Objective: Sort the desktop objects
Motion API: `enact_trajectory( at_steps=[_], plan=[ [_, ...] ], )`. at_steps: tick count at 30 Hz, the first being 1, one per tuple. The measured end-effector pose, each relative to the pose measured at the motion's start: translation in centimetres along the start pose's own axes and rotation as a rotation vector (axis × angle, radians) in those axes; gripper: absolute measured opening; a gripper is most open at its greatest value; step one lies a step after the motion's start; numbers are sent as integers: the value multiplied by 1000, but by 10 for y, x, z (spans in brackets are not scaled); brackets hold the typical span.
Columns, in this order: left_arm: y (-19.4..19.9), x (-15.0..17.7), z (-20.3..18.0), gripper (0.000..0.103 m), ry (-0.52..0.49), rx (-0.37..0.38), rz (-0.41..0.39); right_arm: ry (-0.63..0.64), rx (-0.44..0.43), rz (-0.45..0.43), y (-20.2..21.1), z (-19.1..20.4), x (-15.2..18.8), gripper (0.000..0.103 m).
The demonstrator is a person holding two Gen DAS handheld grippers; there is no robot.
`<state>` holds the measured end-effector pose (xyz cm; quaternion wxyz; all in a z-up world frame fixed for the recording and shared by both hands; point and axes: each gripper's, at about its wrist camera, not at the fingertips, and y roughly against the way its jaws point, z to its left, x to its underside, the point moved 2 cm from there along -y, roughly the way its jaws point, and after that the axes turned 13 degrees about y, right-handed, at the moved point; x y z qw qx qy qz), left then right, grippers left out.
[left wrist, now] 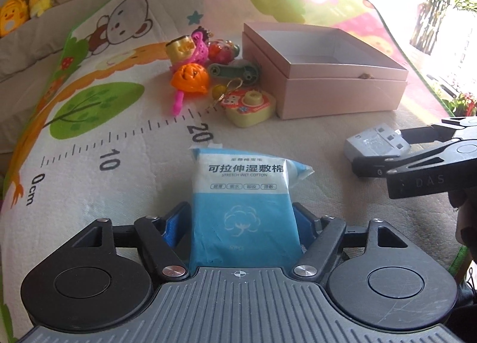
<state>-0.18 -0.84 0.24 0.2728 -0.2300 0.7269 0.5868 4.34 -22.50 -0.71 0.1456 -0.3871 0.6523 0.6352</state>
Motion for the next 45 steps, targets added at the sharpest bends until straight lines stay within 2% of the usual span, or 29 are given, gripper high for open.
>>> enact_trajectory(
  at_steps=[1, 3, 7, 10, 12, 15, 18, 20, 23, 25, 26, 30, 34, 39, 42, 44, 45],
  plan=[
    [2, 0, 0, 64, -2, 4, 1, 12, -31, 3, 5, 2, 2, 92],
    [6, -1, -1, 60, -1, 10, 1, 23, -92, 8, 17, 5, 9, 92],
    [23, -4, -8, 58, -52, 34, -20, 62, -201, 2, 52, 9, 20, 92],
    [51, -24, -16, 58, -86, 85, -89, 86, -234, -73, 94, 4, 12, 91],
    [69, -44, -22, 58, -97, 115, -160, 110, -190, -190, 132, -8, -8, 91],
    [85, -81, -42, 58, -120, 142, -292, 126, -23, -357, 179, -31, -45, 91],
    [76, -113, -63, 58, -141, 169, -352, 104, 107, -474, 198, -61, -83, 92],
    [58, -131, -78, 58, -144, 178, -361, 77, 145, -493, 193, -80, -104, 92],
    [17, -152, -98, 61, -124, 203, -365, 56, 156, -483, 172, -97, -123, 92],
    [-14, -158, -105, 75, -130, 207, -345, 46, 148, -459, 148, -107, -132, 92],
    [-23, -157, -105, 78, -127, 188, -340, 37, 142, -439, 133, -111, -134, 92],
    [-36, -130, -78, 92, -99, 182, -274, -11, 98, -335, 77, -125, -133, 92],
    [-33, -99, -39, 96, -77, 131, -248, -25, 64, -226, 31, -129, -121, 92],
    [-46, -79, -5, 97, -40, 59, -185, 2, 26, -122, -10, -114, -105, 92],
    [-58, -75, 1, 97, -23, 56, -148, 3, 50, -103, -27, -111, -108, 90],
    [-63, -74, -1, 97, -34, 80, -137, -5, 58, -112, -35, -114, -120, 83],
    [-65, -74, -3, 97, -46, 91, -132, -11, 63, -117, -40, -116, -126, 84]
  ],
)
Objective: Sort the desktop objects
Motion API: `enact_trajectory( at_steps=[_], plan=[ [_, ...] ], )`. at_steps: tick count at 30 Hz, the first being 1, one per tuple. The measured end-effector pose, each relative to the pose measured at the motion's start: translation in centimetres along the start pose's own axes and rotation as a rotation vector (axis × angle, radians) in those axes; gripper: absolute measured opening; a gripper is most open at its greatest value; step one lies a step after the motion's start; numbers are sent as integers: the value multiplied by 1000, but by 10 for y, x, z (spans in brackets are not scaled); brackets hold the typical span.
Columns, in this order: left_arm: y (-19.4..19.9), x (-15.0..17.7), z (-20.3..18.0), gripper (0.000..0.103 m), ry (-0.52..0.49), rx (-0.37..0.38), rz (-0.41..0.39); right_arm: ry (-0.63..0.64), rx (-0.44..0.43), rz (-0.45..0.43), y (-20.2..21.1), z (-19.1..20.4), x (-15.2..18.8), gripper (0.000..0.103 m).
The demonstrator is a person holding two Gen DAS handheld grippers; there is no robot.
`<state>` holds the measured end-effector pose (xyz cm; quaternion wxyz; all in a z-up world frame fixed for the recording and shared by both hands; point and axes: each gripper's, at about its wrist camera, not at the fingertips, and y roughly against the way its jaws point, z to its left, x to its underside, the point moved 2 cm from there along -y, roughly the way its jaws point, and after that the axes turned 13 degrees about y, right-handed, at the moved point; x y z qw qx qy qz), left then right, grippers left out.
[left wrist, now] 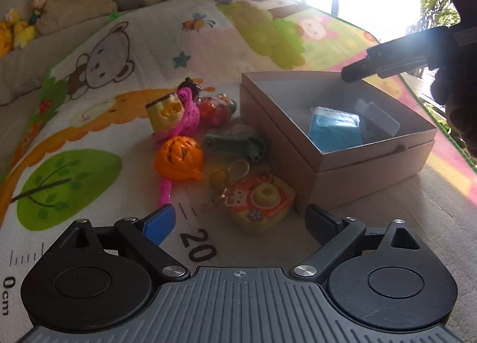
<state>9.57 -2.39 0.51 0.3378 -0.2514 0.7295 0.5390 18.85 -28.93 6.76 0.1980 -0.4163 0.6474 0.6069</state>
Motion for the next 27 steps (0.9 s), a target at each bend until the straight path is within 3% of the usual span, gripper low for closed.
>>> enact_trajectory(
  at_steps=[2, 7, 12, 13, 16, 19, 24, 27],
  plan=[
    [-8, 0, -8, 97, -38, 11, 5, -23, 7, 11, -12, -3, -12, 91],
    [-25, -4, -17, 95, -99, 34, 21, -7, -34, -17, -9, 11, -25, 91],
    [-25, 1, -17, 71, -146, 27, 22, 51, -100, -55, 14, 37, -30, 91],
    [-22, 1, -13, 62, -138, 21, 22, 61, -114, -62, 17, 42, -31, 91],
    [-10, 5, -2, 53, -80, 39, 43, 100, -181, -86, 25, 63, -38, 91],
    [9, 16, 1, 53, -54, 73, 63, 179, -245, -97, 22, 98, -45, 90],
    [43, 42, -4, 55, -42, 170, 93, 281, -362, -4, -12, 163, -51, 70],
    [56, 49, 4, 66, -5, 155, 88, 320, -333, 41, -41, 193, -52, 69]
  ],
)
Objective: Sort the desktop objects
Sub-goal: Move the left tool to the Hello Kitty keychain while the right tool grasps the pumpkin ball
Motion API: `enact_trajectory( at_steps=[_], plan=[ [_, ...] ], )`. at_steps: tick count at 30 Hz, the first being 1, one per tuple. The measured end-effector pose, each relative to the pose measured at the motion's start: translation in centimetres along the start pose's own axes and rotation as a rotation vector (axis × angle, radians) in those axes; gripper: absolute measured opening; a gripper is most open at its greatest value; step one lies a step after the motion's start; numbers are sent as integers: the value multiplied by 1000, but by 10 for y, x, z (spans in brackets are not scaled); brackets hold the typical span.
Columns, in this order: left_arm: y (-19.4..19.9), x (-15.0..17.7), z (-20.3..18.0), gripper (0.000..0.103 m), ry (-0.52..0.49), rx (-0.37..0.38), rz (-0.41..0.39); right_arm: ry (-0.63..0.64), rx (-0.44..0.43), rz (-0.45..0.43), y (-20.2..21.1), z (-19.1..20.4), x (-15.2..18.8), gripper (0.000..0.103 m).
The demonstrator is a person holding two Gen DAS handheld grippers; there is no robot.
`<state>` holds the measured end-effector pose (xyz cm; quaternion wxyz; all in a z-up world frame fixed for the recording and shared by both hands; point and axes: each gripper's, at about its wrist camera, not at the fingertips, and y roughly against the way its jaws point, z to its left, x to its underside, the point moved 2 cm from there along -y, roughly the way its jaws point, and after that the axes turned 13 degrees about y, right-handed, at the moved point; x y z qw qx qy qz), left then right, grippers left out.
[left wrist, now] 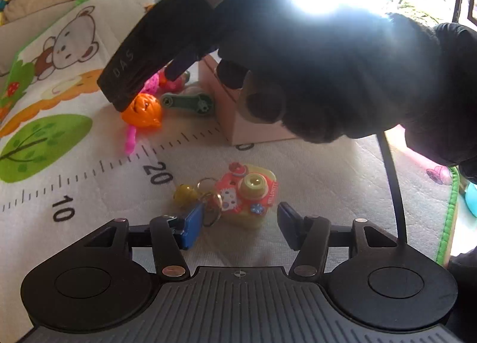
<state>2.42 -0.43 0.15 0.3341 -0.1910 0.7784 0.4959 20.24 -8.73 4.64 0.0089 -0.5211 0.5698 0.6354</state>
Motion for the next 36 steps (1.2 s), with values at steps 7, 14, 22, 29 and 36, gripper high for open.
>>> enact_trajectory(
  at_steps=[7, 14, 22, 29, 36],
  plan=[
    [11, -3, 35, 92, 69, -203, -21, -36, 30, 85, -41, 6, -1, 53],
    [16, -5, 37, 95, 63, -216, -23, -19, -82, 64, 15, 30, 24, 53],
    [19, -1, 15, 96, 17, -129, -17, 15, 89, 47, 113, 20, 90, 53],
    [-5, -7, -26, 96, -59, -77, 18, -80, 218, 146, 143, 10, 169, 53],
    [-6, -1, -57, 96, -92, 81, 81, -143, 213, 88, 166, 14, 203, 61]
  ],
)
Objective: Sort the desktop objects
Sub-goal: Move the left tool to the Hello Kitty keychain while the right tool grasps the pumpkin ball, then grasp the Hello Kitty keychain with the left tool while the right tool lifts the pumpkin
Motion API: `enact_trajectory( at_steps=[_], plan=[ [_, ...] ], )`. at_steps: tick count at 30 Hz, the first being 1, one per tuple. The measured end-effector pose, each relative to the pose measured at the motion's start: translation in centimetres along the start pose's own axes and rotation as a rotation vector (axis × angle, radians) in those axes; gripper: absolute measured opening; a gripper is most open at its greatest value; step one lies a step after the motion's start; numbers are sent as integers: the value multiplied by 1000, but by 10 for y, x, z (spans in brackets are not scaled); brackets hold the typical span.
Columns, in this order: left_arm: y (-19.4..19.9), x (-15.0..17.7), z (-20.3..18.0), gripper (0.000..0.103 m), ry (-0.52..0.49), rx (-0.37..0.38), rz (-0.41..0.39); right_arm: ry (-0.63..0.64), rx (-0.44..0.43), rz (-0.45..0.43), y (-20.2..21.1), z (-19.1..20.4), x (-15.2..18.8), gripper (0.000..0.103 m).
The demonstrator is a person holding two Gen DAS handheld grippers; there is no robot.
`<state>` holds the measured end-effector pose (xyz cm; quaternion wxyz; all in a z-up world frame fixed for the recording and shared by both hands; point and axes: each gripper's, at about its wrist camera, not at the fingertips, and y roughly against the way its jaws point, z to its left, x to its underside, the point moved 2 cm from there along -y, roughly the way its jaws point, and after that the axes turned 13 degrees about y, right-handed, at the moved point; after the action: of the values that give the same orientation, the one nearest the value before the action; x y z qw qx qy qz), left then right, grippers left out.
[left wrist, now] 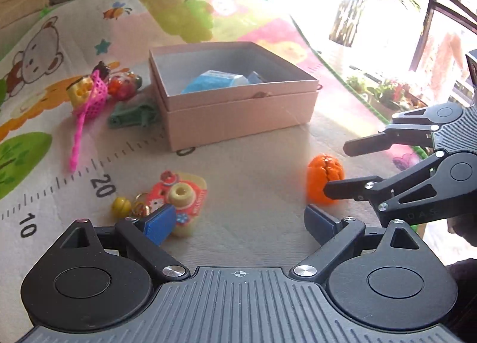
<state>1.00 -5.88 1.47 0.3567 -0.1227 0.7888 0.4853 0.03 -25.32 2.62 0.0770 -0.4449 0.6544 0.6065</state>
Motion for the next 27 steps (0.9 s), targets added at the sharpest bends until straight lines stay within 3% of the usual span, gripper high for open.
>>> enact_trajectory(
  at_steps=[4, 14, 17, 19, 21, 22, 24, 27],
  plan=[
    [-2, 4, -4, 98, -5, 4, 2, -63, 2, -33, 5, -9, 8, 66],
    [-10, -11, 32, 99, 51, -291, -26, -120, -26, -60, 4, -11, 20, 73],
    [-2, -12, 31, 99, 111, -217, -19, -117, -23, -71, 4, -9, 20, 75],
    [-5, -11, 26, 99, 131, -212, -14, -118, -23, -74, 2, -7, 19, 75],
    [-13, -12, 24, 94, 158, -232, 2, -103, -17, -73, -1, -3, 19, 75],
    [-18, -12, 25, 84, 175, -246, 10, -92, -18, -73, -1, -1, 19, 75],
    [-22, -15, 28, 78, 196, -278, 2, -70, -27, -74, -2, 3, 19, 74],
    [-19, -17, 29, 63, 204, -297, -19, -69, -36, -60, -9, 5, 19, 74]
  ],
)
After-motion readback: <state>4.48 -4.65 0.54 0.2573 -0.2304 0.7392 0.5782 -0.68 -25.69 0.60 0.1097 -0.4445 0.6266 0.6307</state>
